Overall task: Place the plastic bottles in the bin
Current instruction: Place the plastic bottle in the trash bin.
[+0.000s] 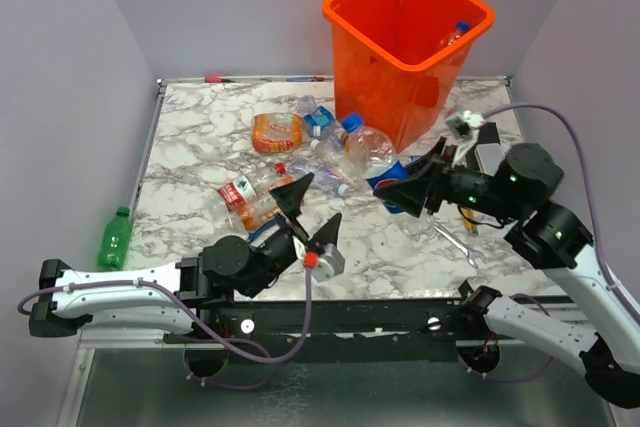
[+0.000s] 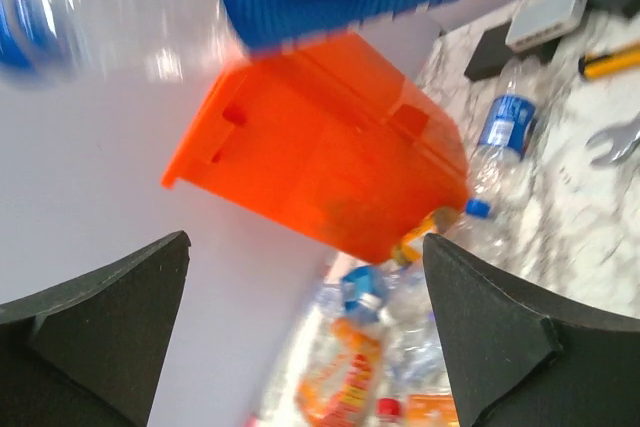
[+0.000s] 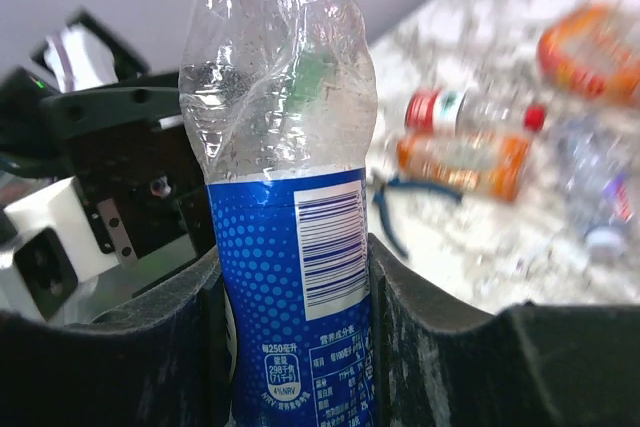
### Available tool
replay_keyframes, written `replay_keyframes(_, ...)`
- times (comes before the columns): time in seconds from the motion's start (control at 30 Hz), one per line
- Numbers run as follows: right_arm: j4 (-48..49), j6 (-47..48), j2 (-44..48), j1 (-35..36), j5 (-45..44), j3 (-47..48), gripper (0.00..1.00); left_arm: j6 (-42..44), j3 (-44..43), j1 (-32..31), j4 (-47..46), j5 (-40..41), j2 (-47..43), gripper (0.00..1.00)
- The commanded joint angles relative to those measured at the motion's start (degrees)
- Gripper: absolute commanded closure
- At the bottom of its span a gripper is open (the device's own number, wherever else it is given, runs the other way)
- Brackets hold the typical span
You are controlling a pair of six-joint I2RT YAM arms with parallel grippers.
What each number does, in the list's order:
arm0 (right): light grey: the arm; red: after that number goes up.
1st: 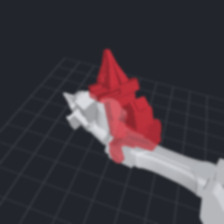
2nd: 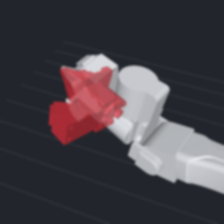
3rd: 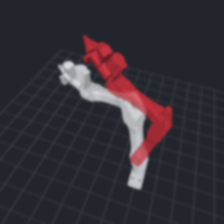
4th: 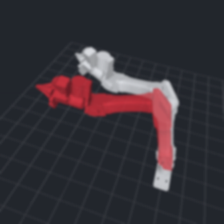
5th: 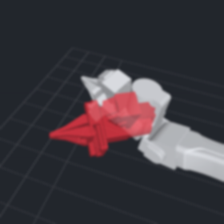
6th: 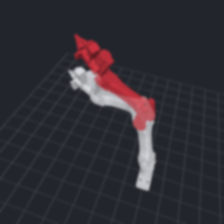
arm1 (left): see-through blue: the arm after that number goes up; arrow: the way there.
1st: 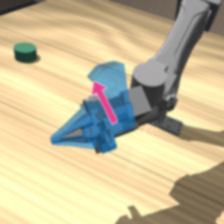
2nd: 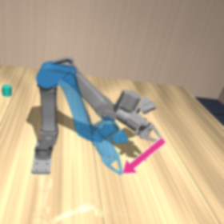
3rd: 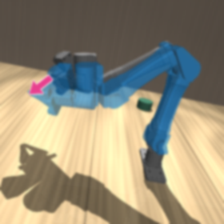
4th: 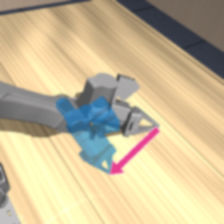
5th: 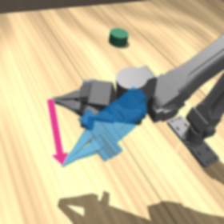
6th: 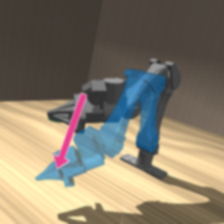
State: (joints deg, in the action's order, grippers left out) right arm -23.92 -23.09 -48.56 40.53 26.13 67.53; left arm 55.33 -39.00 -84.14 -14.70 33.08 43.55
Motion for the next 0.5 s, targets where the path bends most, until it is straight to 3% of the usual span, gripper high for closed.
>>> replay_keyframes(0.0, 19.6, -4.99, 4.82, 0.0, -11.38, -5.86, 0.67, -36.68, -5.59, -0.16, -4.11, 10.93, -1.26, 0.01)
replay_keyframes(0.2, 39.56, -12.11, 5.29, 0.03, -11.83, -13.39, 0.66, -60.29, -1.05, -0.06, -17.18, -9.68, -2.38, 0.01)
replay_keyframes(0.4, 54.15, -18.68, 2.56, 0.0, -7.65, -17.22, 0.66, -68.25, -8.33, 0.0, -14.53, -23.81, 5.49, 0.01)
replay_keyframes(0.47, 57.05, -20.33, 1.8, 0.02, -5.96, -17.67, 0.65, -68.52, -11.26, 0.09, -11.72, -24.67, 8.22, 0.01)
